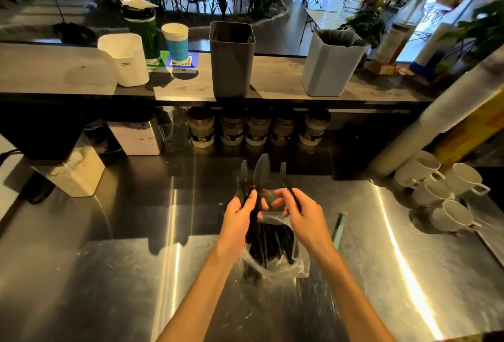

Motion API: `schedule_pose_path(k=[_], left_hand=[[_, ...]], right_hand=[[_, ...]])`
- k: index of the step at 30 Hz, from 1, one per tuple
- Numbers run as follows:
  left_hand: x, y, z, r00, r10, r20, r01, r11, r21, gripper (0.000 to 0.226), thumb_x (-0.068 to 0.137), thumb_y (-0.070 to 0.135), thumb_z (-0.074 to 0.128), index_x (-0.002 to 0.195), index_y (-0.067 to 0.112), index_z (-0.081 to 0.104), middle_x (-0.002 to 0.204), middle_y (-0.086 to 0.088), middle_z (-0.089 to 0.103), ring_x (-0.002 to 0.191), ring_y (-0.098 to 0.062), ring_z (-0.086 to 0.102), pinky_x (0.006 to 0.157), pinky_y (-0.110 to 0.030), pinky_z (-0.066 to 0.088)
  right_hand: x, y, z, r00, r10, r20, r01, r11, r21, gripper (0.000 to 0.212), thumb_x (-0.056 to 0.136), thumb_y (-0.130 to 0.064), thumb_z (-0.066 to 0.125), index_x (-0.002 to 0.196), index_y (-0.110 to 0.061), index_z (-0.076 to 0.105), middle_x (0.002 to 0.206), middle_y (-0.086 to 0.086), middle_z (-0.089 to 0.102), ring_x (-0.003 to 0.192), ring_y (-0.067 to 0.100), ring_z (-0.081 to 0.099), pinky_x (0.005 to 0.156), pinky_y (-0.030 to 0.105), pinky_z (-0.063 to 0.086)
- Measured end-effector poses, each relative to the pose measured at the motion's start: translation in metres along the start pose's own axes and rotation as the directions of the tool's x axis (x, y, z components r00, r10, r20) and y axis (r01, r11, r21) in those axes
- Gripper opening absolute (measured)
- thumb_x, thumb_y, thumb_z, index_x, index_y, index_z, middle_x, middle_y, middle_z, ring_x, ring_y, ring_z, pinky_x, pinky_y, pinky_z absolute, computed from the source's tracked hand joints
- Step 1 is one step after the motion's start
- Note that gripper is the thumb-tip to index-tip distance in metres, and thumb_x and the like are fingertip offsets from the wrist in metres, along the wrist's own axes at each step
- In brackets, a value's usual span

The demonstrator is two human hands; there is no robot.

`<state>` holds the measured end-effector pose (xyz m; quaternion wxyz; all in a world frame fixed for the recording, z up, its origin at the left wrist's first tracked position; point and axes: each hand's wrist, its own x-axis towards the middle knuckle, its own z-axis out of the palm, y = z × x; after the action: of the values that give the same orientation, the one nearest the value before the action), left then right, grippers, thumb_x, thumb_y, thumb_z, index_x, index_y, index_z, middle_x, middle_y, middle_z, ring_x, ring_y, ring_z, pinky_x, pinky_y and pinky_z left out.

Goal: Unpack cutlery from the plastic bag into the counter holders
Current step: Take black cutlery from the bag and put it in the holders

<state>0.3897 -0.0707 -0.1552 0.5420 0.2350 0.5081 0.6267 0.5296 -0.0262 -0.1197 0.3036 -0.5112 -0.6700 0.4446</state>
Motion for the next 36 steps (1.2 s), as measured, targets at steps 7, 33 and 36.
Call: schedule_pose_path(k=[7, 33, 36], left_hand=[[-0.006, 0.009, 0.004, 0.991, -0.046, 0.124, 0.033, 0.994, 0.109, 0.022, 0.106, 0.021, 0.046, 0.118, 0.011, 0.063, 0.077, -0.003, 0.061, 0.064, -0.008, 0.053, 0.062, -0.023, 0.044], [-0.005, 0.02, -0.016, 0.986, -0.094, 0.14, 0.071, 0.985, 0.157, 0.028, 0.108, 0.022, 0.041, 0.116, 0.003, 0.059, 0.101, -0.02, 0.074, 0.082, -0.035, 0.071, 0.072, -0.038, 0.06], [0.003, 0.012, -0.028, 0.997, -0.015, -0.081, 0.036, 0.964, 0.264, 0.03, 0.108, 0.023, 0.039, 0.104, 0.005, 0.063, 0.097, -0.017, 0.074, 0.086, -0.027, 0.072, 0.081, -0.033, 0.058]], right_hand=[[0.02, -0.013, 0.002, 0.999, 0.039, -0.022, -0.035, 0.985, 0.168, 0.019, 0.088, -0.042, 0.074, 0.102, -0.029, 0.073, 0.094, -0.011, 0.077, 0.092, 0.001, 0.071, 0.087, 0.027, 0.055], [0.049, -0.018, -0.018, 0.992, 0.09, -0.091, -0.049, 0.924, 0.378, 0.02, 0.096, -0.032, 0.067, 0.106, -0.016, 0.073, 0.099, 0.005, 0.077, 0.097, 0.014, 0.073, 0.083, 0.024, 0.055], [0.053, -0.016, -0.018, 0.975, 0.098, -0.2, -0.021, 0.935, 0.355, 0.019, 0.098, -0.036, 0.062, 0.106, -0.021, 0.071, 0.098, -0.003, 0.076, 0.091, 0.005, 0.068, 0.079, 0.02, 0.049]])
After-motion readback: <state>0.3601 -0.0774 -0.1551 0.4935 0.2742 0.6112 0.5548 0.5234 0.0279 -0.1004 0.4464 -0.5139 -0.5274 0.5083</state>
